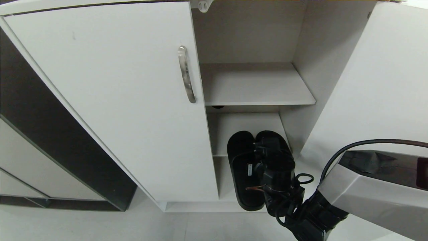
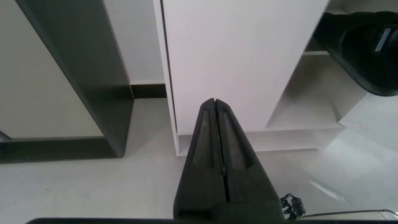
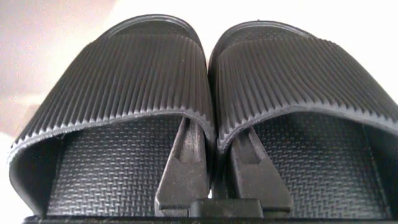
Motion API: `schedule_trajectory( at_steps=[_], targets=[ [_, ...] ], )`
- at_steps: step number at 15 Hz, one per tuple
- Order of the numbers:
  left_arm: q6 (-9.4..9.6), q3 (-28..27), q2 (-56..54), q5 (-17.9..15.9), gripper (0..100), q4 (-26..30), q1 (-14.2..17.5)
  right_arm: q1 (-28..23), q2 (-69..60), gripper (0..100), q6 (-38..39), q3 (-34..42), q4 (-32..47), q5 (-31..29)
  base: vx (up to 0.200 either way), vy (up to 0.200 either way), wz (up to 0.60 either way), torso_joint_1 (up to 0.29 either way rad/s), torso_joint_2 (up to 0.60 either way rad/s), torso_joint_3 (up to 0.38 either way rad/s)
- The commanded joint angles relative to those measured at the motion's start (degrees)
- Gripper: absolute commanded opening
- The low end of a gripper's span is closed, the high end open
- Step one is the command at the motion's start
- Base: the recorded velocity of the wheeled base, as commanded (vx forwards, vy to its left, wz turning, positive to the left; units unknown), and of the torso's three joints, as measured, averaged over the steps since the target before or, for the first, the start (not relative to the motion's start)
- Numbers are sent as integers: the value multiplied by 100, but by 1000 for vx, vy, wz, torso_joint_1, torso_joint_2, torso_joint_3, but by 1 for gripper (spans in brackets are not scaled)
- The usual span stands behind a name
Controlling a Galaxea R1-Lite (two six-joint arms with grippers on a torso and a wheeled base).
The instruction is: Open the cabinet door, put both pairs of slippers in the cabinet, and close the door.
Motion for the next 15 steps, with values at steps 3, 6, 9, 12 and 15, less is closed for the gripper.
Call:
schedule_trajectory(
  at_steps=[3, 6, 9, 12, 15],
  targets=[
    [-4, 0, 9, 1, 0, 0, 0, -239, 519, 0, -104, -1102, 374, 43, 0, 0, 0, 0, 0, 0],
    [-4, 0, 9, 1, 0, 0, 0, -379, 783, 0, -95, -1955, 945, 43, 0, 0, 0, 0, 0, 0],
    [-4, 0, 9, 1, 0, 0, 0, -555, 976, 0, -104, -2614, 1332, 52, 0, 0, 0, 0, 0, 0],
    [-13, 0, 9, 1, 0, 0, 0, -687, 1046, 0, -104, -3133, 1780, 52, 0, 0, 0, 0, 0, 0],
    [-13, 0, 9, 1, 0, 0, 0, -819, 1213, 0, -104, -3950, 2404, 52, 0, 0, 0, 0, 0, 0]
  ],
)
